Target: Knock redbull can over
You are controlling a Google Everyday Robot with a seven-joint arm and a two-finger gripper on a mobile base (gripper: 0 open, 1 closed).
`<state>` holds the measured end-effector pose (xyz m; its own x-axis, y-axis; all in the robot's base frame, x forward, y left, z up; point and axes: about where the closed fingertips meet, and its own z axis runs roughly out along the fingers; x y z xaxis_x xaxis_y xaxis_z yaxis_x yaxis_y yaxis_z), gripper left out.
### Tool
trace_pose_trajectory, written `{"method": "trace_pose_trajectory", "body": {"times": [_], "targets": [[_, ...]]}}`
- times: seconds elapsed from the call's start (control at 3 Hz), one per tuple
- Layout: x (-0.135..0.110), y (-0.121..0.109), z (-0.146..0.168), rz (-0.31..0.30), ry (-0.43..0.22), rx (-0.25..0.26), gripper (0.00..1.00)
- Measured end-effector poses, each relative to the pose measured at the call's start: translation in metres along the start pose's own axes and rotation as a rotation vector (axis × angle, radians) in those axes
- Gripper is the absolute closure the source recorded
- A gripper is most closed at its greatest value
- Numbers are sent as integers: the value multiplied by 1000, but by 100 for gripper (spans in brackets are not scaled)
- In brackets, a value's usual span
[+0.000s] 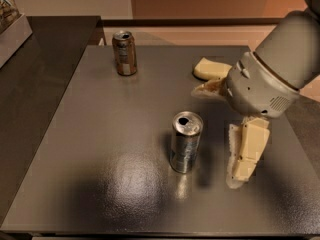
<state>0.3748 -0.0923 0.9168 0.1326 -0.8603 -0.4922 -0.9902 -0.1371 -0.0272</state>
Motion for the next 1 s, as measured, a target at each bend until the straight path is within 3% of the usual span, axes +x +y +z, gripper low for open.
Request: {"method": "trace_pose_trajectory", "body": {"times": [0.67,1.0], "targets": [[-26,-5,25,-31,-141,-50,0],[-33,-11,27,-38,-186,-51,16]]}}
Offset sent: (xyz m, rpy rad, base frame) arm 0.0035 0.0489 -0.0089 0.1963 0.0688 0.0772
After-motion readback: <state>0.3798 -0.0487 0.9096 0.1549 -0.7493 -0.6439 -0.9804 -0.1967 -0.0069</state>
